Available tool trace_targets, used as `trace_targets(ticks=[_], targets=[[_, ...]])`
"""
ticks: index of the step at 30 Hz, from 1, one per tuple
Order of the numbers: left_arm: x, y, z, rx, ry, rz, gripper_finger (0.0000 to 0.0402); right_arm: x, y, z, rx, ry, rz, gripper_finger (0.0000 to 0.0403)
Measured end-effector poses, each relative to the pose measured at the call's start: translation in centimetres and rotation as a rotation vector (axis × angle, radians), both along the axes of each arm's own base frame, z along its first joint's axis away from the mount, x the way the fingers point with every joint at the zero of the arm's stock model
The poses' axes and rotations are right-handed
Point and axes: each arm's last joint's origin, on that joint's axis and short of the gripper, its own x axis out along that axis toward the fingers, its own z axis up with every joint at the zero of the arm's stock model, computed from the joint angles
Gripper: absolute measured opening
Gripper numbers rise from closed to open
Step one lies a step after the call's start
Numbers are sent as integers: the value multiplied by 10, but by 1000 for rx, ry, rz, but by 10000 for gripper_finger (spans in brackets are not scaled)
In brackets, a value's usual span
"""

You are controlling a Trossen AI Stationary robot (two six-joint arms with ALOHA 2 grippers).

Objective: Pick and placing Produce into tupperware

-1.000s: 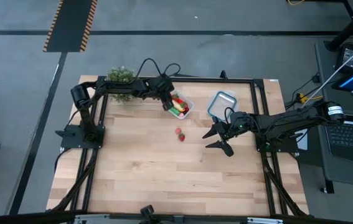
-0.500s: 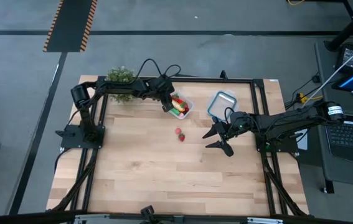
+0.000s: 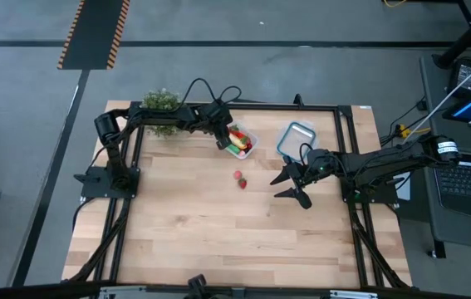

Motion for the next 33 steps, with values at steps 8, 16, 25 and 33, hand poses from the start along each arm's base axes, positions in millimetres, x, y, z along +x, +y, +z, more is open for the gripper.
trace_targets(ticks=[8,16,25,33], targets=[[2,-3,0,10,8,-27,160,0,0,0,22,11,-7,225],[4,-6,0,15,2,-37,187,0,0,-1,21,15,-7,225],[-1,-17,6,-30,46,-58,179,0,0,-1,19,14,-6,225],[-6,-59,44,-14,-36,-235,180,1,-1,3,36,-17,-37,225]])
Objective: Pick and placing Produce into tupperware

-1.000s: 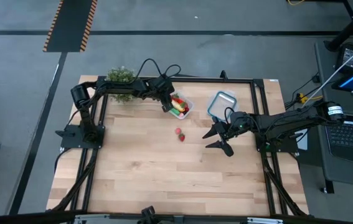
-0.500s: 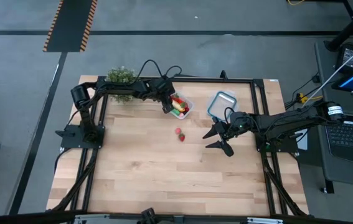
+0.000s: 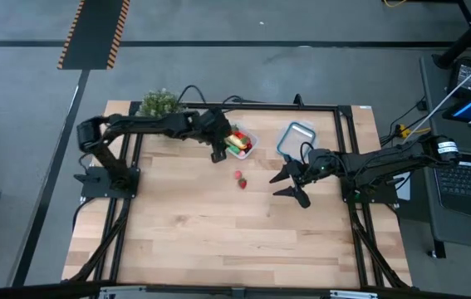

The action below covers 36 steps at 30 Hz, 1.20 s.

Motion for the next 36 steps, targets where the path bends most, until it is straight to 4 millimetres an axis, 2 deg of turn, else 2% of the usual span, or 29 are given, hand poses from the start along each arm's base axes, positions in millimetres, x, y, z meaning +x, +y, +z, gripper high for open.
trace_targets(ticks=[3,7,12,17,21,29,36], targets=[[-9,-17,13,26,-93,-32,177,1,-3,0,-9,5,-92,225],[-29,-38,21,44,-224,-50,179,2,-3,1,-31,-21,-98,225],[-60,-61,15,24,-367,-48,182,6,-4,4,-23,-31,-142,225],[-84,-83,5,17,-489,-85,175,17,0,13,-102,-33,-157,225],[-98,-97,-2,55,-556,-82,174,33,6,18,-133,-7,-129,225],[-126,-116,-17,98,-711,-107,174,75,12,13,-240,238,-138,225],[-138,-123,-36,63,-686,-128,178,115,15,2,-287,395,-106,225]])
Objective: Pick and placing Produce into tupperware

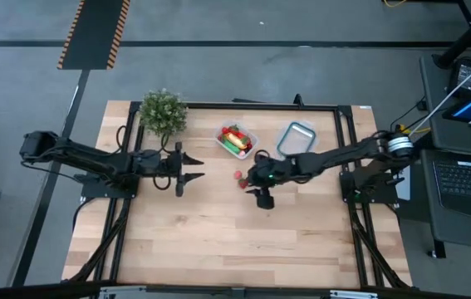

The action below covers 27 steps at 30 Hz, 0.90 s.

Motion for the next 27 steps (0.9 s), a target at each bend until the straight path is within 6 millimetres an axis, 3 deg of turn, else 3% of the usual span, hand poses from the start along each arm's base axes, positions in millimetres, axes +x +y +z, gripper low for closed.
trace_targets(ticks=[11,27], targets=[[-14,-1,-16,26,-122,-14,179,41,0,-10,-80,260,-52,225],[-14,-2,-16,27,-127,-26,179,51,-16,-23,-76,314,-158,225]])
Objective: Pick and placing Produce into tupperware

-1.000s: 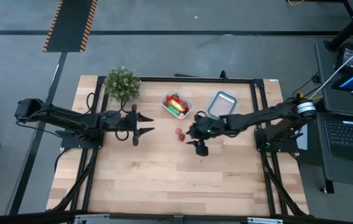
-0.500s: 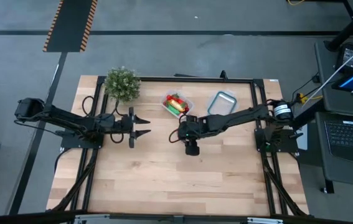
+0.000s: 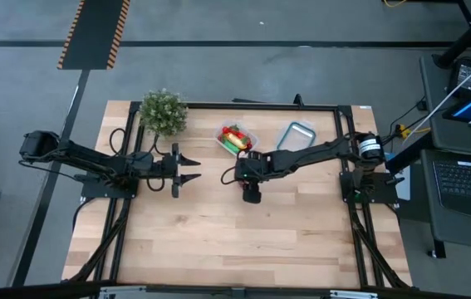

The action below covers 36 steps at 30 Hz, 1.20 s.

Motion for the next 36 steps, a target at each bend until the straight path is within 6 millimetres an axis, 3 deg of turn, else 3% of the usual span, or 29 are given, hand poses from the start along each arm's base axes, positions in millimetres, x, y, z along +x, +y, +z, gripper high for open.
trace_targets(ticks=[21,36], targets=[[0,0,-1,-3,8,0,179,7,-1,-14,65,-9,-34,225],[0,0,-1,-5,8,0,179,10,-1,-37,65,45,-36,225]])
